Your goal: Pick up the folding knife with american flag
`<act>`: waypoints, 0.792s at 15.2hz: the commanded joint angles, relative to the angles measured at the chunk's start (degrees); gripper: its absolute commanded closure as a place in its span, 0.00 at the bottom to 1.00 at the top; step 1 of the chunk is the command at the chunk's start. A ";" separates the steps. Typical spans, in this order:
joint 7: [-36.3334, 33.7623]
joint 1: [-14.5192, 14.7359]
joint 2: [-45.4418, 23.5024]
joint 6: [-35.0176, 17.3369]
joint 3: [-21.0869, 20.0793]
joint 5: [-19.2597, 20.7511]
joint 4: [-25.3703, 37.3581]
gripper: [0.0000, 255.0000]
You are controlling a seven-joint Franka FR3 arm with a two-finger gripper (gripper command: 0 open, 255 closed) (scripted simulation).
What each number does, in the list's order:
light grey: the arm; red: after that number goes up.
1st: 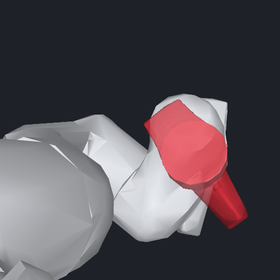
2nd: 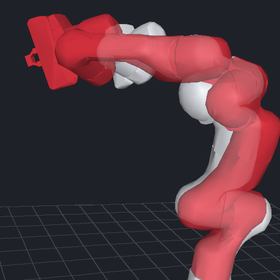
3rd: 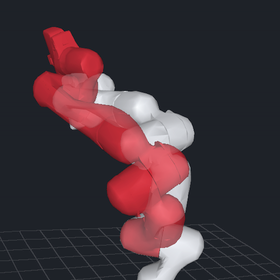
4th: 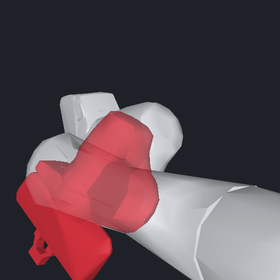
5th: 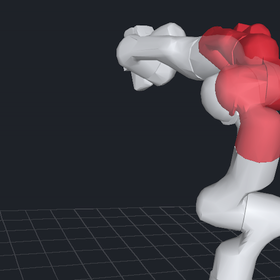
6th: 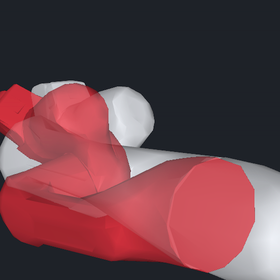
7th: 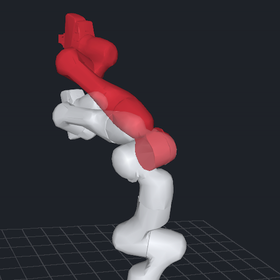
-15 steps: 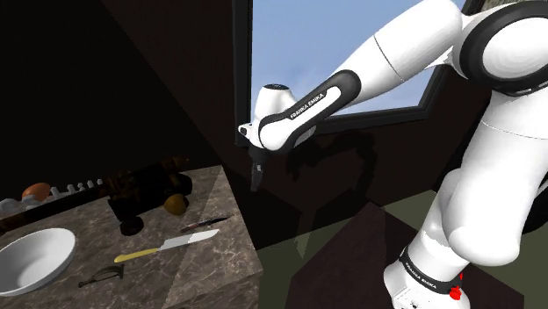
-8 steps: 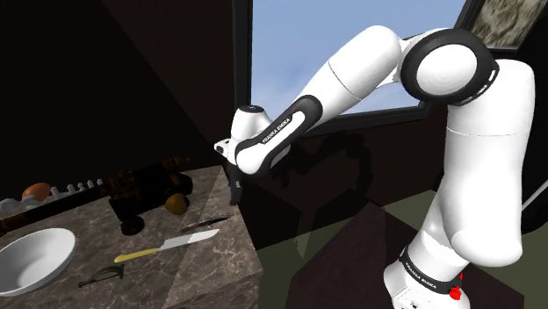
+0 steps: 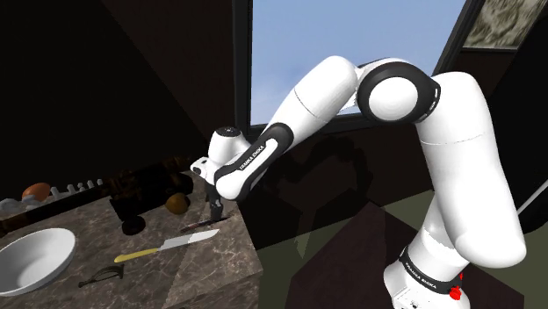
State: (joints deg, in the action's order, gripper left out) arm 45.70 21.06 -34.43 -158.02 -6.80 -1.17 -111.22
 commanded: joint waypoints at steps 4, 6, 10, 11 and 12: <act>0.19 0.59 -4.16 -2.22 0.22 0.49 2.16 0.00; 0.22 0.68 -5.50 -3.14 0.32 0.56 2.57 0.00; 0.25 0.69 -5.86 -3.41 0.34 0.58 2.66 1.00; 0.26 0.68 -5.87 -3.43 0.34 0.57 2.65 1.00; 0.25 0.68 -5.87 -3.44 0.34 0.58 2.64 1.00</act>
State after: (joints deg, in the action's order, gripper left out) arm 45.95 21.74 -40.28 -161.44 -6.45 -0.60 -108.58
